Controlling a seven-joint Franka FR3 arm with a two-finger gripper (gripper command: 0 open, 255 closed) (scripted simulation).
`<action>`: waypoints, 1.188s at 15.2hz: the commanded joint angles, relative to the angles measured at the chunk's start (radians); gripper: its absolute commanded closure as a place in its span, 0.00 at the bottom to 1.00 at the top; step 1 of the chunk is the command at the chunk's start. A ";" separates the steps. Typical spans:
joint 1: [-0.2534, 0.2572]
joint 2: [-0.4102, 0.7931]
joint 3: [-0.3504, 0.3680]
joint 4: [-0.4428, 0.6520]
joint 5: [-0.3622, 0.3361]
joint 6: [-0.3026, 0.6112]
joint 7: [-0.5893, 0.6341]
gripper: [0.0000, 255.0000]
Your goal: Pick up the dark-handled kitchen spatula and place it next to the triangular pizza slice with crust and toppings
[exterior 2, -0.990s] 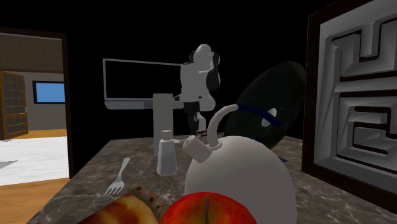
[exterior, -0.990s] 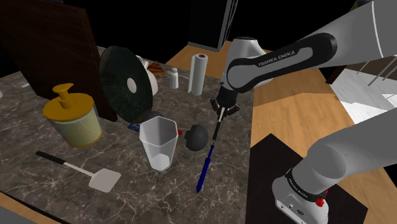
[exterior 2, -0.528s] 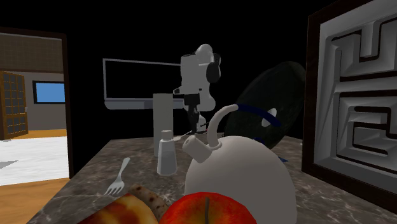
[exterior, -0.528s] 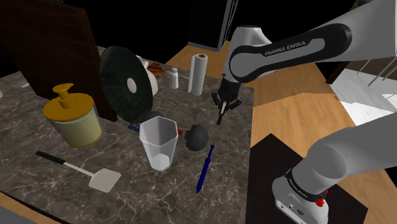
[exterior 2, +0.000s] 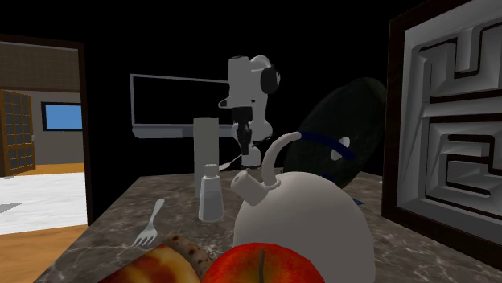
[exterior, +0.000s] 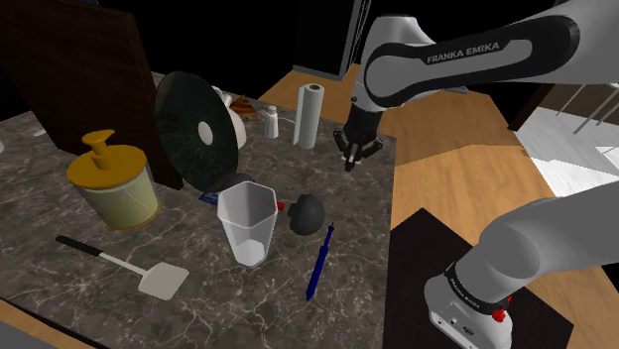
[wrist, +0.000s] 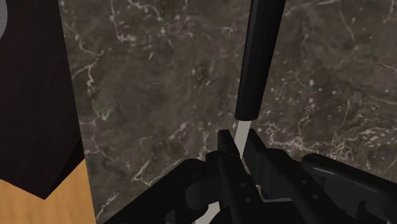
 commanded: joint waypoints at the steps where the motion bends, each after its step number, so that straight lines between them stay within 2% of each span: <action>1: 0.000 -0.008 -0.003 0.009 -0.001 -0.018 0.000 1.00; 9: -0.092 0.287 -0.024 0.274 -0.129 -0.002 -0.021 1.00; 18: -0.124 0.621 -0.056 0.660 -0.263 -0.076 -0.022 1.00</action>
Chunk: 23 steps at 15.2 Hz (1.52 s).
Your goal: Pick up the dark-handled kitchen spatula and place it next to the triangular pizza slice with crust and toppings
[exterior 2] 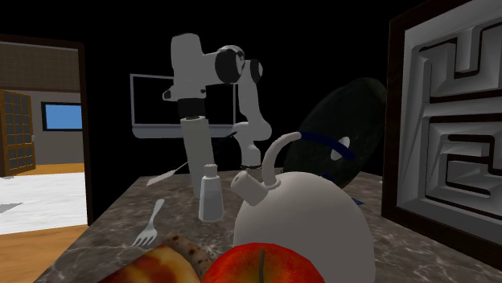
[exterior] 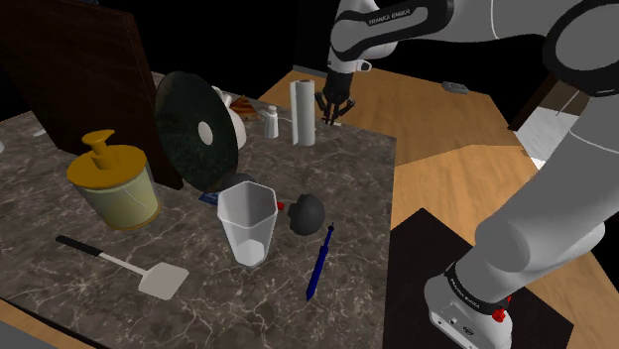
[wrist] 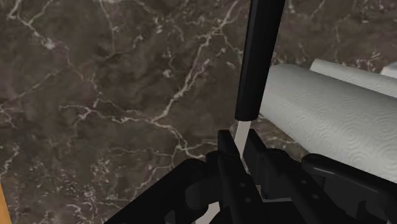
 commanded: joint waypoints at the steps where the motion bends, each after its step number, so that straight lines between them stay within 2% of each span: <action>1: -0.002 0.076 -0.010 0.101 -0.027 -0.029 -0.004 1.00; 7: 0.021 0.326 -0.039 0.460 -0.096 -0.149 -0.017 1.00; 9: 0.040 0.445 -0.052 0.650 -0.120 -0.221 -0.027 1.00; 23: 0.034 0.482 -0.061 0.519 -0.131 -0.055 -0.024 1.00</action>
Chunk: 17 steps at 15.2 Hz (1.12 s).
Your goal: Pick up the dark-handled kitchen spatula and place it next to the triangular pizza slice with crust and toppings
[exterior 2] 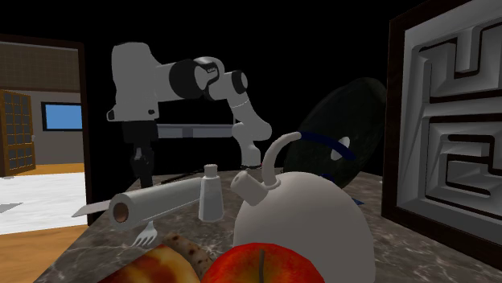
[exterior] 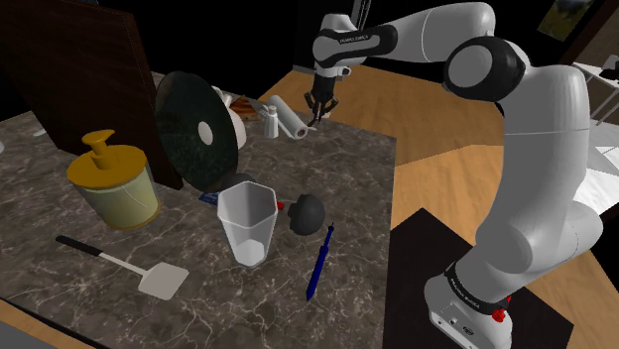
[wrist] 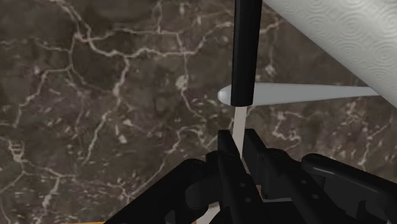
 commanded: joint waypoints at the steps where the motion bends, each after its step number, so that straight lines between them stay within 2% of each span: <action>1: -0.001 0.009 -0.002 -0.016 -0.003 0.026 0.000 1.00; 8: -0.001 0.009 -0.002 -0.016 -0.003 0.026 0.000 1.00; 9: -0.001 0.009 -0.002 -0.016 -0.003 0.026 0.000 0.00; 14: -0.001 0.009 -0.002 -0.016 -0.003 0.026 0.000 0.00; 17: 0.000 -0.011 0.002 0.054 0.004 -0.064 -0.005 0.00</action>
